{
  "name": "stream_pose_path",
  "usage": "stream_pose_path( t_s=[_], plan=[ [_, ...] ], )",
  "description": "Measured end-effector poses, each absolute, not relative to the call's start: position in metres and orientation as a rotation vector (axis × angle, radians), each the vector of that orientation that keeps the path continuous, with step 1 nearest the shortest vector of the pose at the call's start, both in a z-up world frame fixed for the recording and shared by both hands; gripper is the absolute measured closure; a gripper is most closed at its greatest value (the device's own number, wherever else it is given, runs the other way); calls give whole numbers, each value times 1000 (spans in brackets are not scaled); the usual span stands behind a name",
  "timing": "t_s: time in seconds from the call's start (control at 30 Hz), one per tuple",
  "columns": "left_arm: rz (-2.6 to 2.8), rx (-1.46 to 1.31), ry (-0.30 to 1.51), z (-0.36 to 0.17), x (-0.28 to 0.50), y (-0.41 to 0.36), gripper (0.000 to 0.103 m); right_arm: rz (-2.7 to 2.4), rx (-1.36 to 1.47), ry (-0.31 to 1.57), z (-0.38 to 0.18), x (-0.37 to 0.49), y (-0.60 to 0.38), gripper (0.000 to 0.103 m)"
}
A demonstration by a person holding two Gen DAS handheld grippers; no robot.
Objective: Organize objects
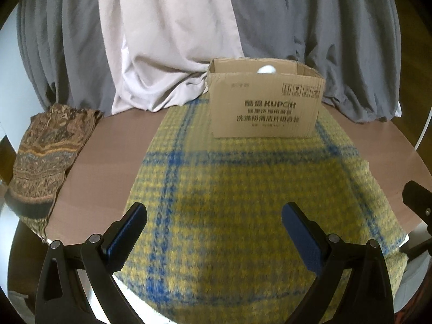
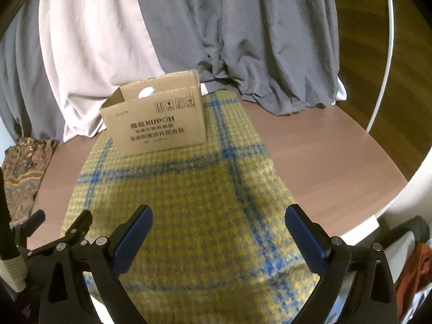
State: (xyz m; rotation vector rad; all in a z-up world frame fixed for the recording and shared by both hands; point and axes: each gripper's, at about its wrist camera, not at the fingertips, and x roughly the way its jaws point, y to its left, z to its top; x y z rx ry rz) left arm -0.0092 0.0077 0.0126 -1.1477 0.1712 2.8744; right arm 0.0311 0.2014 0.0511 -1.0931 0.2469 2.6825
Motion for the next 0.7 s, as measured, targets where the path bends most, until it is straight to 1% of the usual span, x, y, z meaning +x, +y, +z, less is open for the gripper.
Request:
stream_pose_path(
  t_s=[0.43,0.7],
  plan=[
    [2876,-1211,196,-15,23,-3,1,2660,-1186,266,17,56,190,4],
    [2867,-1233,226,-20,27,-5,1,2654,-1189,242,14,60,186,4]
  ],
)
